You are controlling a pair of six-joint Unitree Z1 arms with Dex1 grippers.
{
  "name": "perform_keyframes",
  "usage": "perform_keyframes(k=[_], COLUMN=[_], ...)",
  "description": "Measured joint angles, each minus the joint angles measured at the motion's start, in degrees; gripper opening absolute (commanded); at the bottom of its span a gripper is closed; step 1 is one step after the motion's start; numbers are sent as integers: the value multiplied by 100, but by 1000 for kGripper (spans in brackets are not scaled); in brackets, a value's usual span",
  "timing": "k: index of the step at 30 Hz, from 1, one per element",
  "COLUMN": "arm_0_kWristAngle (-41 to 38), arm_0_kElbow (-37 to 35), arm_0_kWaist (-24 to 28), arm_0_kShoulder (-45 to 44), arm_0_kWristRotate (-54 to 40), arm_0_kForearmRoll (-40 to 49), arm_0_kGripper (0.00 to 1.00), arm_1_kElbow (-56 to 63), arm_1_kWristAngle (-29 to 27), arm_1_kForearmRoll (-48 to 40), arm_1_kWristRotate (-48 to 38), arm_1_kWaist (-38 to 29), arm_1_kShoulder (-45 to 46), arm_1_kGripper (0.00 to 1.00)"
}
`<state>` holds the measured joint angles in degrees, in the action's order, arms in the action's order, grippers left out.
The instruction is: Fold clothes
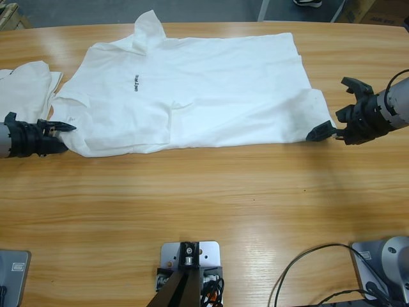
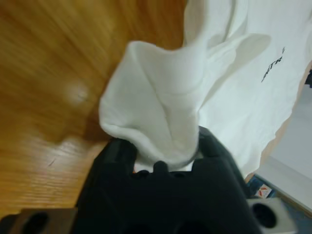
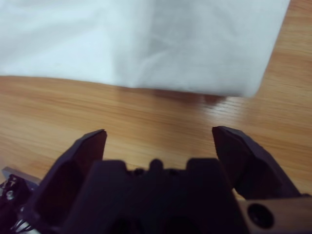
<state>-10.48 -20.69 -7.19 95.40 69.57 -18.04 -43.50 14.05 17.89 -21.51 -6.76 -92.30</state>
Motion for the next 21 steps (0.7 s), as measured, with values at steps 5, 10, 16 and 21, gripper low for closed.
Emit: perform_keyframes(k=[5,10,16,21], arm_0_kWristAngle=[-1,-19,-23,-23], arm_0_kElbow=[155,210,254,283], arm_0_kWaist=[-17,-30,-65,-69], arm_0_kShoulder=[51,31,-41,-99], arm_0_kWristRotate=[13,27,87,90], arm_0_kForearmRoll=[-74,-95,-66,-2], arm_0_kGripper=[0,0,0,0], arm_1_kElbow=[21,151,782,1003], arm_1_kWristAngle=[-44,-165,-570,-50], arm_1_kForearmRoll=[0,-19,-451,-1091], arm_1_kWristRotate=[0,-144,-1122,-1913], arm_1_kWaist=[0,190,913,1555], arm_1_kShoulder=[0,0,303,276], arm_1_kGripper=[851,908,868,831])
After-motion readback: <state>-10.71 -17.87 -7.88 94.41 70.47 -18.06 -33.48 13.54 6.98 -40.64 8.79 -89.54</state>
